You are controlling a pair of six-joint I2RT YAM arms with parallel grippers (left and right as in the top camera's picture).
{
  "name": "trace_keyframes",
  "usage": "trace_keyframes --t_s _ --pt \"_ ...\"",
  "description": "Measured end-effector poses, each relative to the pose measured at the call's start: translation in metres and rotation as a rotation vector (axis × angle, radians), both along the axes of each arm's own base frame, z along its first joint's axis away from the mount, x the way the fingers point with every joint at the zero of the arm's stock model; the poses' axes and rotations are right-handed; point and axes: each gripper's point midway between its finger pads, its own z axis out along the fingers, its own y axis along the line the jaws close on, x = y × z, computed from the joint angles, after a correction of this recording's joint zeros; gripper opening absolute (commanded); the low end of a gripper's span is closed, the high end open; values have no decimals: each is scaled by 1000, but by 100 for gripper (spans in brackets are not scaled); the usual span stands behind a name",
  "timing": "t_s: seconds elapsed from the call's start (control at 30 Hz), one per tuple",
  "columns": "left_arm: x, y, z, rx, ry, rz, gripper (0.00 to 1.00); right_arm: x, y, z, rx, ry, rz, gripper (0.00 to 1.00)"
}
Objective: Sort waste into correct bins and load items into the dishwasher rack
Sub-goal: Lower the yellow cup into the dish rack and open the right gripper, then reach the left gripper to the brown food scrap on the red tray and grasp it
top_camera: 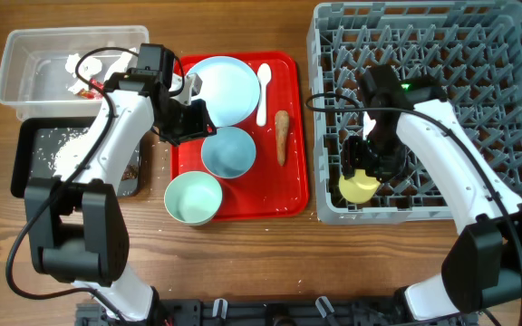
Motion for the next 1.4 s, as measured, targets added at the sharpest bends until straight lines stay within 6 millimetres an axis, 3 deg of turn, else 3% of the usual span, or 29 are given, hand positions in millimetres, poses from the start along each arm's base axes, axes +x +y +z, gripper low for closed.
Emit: trace_keyframes --t_s 0.3,0.47,0.57,0.67,0.8,0.93,1.07,1.2,1.4 --pt "-3 0 -1 2 16 3 28 12 14 8 75 -41 -4 82" --pt "-9 1 4 4 29 3 28 47 28 47 144 -183 2 83" --pt "-12 1 21 -1 -8 3 29 67 34 76 173 -284 7 82" --pt "-14 0 52 -13 -95 -3 29 79 37 107 201 -388 14 83" --pt "-21 -6 89 -15 -201 -6 29 78 38 134 225 -474 22 82" --pt "-26 -4 108 38 -259 45 29 73 37 150 242 -525 25 82" --pt "-24 4 108 142 -267 154 32 73 37 162 253 -572 28 81" --pt "-21 -1 109 178 -292 198 32 71 41 163 258 -576 39 81" --pt "-17 -20 108 180 -318 204 33 72 72 170 295 -621 119 81"
